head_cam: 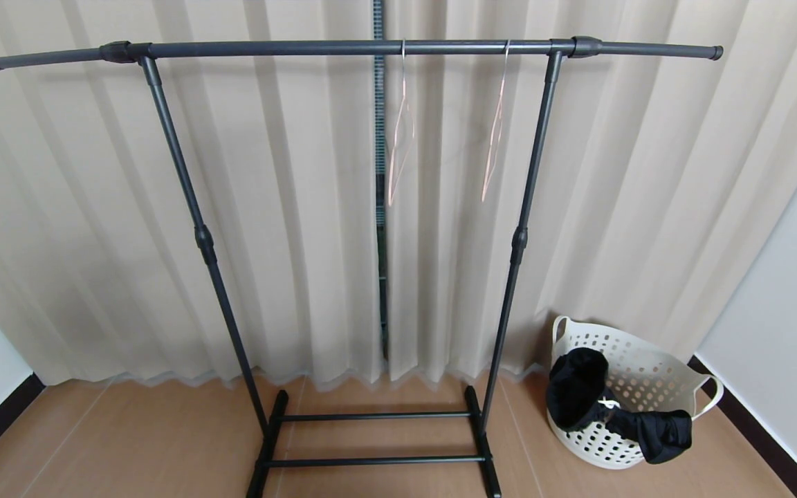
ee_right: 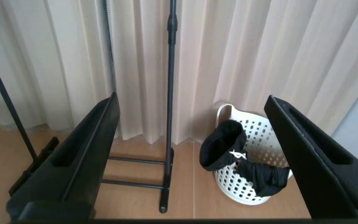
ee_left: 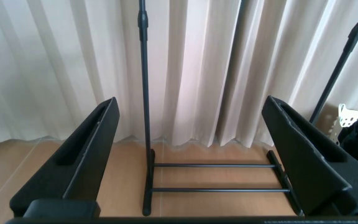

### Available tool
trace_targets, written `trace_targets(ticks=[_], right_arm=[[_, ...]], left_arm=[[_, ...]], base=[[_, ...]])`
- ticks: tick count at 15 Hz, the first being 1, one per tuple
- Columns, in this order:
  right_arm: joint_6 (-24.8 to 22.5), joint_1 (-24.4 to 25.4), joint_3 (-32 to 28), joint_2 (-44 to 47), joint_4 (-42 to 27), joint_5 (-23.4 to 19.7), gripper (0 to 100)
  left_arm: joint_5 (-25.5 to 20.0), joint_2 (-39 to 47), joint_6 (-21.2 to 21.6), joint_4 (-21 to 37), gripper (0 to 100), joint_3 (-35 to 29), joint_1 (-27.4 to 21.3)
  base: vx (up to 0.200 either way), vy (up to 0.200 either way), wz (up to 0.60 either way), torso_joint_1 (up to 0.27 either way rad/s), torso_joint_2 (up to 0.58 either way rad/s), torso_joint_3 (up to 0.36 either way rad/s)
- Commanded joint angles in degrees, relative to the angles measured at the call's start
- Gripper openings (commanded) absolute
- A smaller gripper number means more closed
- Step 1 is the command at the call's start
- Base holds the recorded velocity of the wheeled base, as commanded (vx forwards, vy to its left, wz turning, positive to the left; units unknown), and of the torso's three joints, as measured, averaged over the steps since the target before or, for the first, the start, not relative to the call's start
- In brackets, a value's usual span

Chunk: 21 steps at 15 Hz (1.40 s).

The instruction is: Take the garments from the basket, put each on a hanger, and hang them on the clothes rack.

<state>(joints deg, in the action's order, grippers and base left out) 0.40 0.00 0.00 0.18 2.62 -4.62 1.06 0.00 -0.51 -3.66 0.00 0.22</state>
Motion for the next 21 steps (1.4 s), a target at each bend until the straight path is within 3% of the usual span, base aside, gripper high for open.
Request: trace_targets(ticks=[1, 15, 21], right_arm=[[-0.05, 0.0, 0.0, 0.08, 0.02, -0.04, 100], [-0.31, 0.0, 0.0, 0.08, 0.02, -0.21, 100], [-0.23, 0.0, 0.0, 0.08, 0.02, -0.13, 100]], left_arm=[[0.08, 0.0, -0.02, -0.03, 100, 0.0, 0.04], [0.08, 0.0, -0.02, -0.03, 100, 0.0, 0.04], [-0.01, 0.0, -0.02, -0.03, 100, 0.0, 0.04]], base=[[0.0, 0.0, 0.0, 0.0, 0.0, 0.0], [0.0, 0.0, 0.0, 0.0, 0.0, 0.0], [0.0, 0.0, 0.0, -0.123, 0.38, 0.251]])
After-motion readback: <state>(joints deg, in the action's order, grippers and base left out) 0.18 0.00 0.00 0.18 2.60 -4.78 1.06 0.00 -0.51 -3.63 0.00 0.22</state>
